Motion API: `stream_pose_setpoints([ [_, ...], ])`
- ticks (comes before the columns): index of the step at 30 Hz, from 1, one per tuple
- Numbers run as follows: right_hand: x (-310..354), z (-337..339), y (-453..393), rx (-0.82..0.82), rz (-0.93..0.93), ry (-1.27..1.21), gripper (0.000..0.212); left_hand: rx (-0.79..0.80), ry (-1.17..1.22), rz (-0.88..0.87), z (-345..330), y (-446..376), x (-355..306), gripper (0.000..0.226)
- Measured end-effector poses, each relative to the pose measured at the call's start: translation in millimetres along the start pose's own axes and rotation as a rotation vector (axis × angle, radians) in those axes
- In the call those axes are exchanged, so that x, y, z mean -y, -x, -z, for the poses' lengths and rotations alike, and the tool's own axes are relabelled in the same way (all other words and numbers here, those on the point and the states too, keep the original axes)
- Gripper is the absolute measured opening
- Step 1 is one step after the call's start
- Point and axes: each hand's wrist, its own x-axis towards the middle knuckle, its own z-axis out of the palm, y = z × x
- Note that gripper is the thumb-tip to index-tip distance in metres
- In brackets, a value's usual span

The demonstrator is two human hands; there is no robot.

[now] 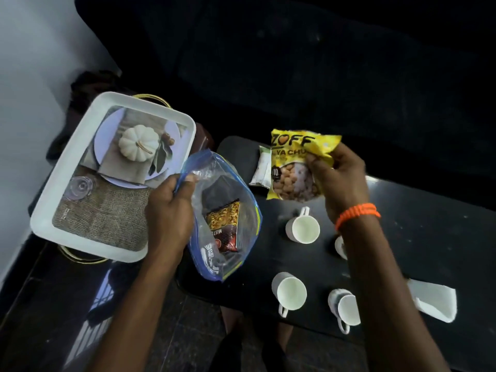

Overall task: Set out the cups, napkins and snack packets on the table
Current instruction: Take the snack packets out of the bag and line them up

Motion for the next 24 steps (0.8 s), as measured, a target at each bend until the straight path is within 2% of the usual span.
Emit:
stream_pose_setpoints([
  [4,-70.1,-29.0,-53.6,0.147,-0.261,0.070,0.028,0.027,0.048,-0.003,-2.6,3.3,1.6,0.047],
  [6,-94.1,-39.1,-57.4,0.238,-0.281,0.195,0.025,0.037,0.079,0.011,-5.0,4.0,2.7,0.048],
  [8,-108.2,-44.9,-54.6,0.234,-0.220,0.397,0.023,0.040,0.099,0.025,-7.1,5.9,2.1,0.040],
  [13,-101.5,-53.0,-36.1,0.039,-0.023,0.677,0.041,0.047,0.111,0.028,-8.8,6.0,0.2,0.029],
  [15,-77.3,-52.7,-18.7,-0.105,0.071,0.601,0.039,0.061,0.118,0.031,-9.9,5.7,-1.7,0.030],
  [17,-41.1,-50.6,10.1,-0.280,0.257,0.411,0.021,0.076,0.101,0.027,-12.1,6.5,-3.2,0.036],
  [18,-23.1,-51.1,27.9,-0.302,0.337,0.316,0.011,0.079,0.095,0.022,-13.2,7.6,-4.2,0.037],
  [19,-8.0,-54.1,45.6,-0.242,0.389,0.251,0.005,0.075,0.096,0.019,-14.4,8.7,-5.4,0.036],
  [21,8.8,-70.1,71.2,0.046,0.315,0.298,0.008,0.057,0.101,0.015,-17.3,12.0,-8.3,0.036],
  [22,8.8,-81.9,78.3,0.199,0.217,0.446,0.014,0.044,0.096,0.008,-19.0,13.6,-9.7,0.035],
  [24,-2.5,-105.0,85.2,0.393,-0.001,0.766,0.020,0.024,0.080,-0.025,-22.6,17.8,-10.4,0.028],
])
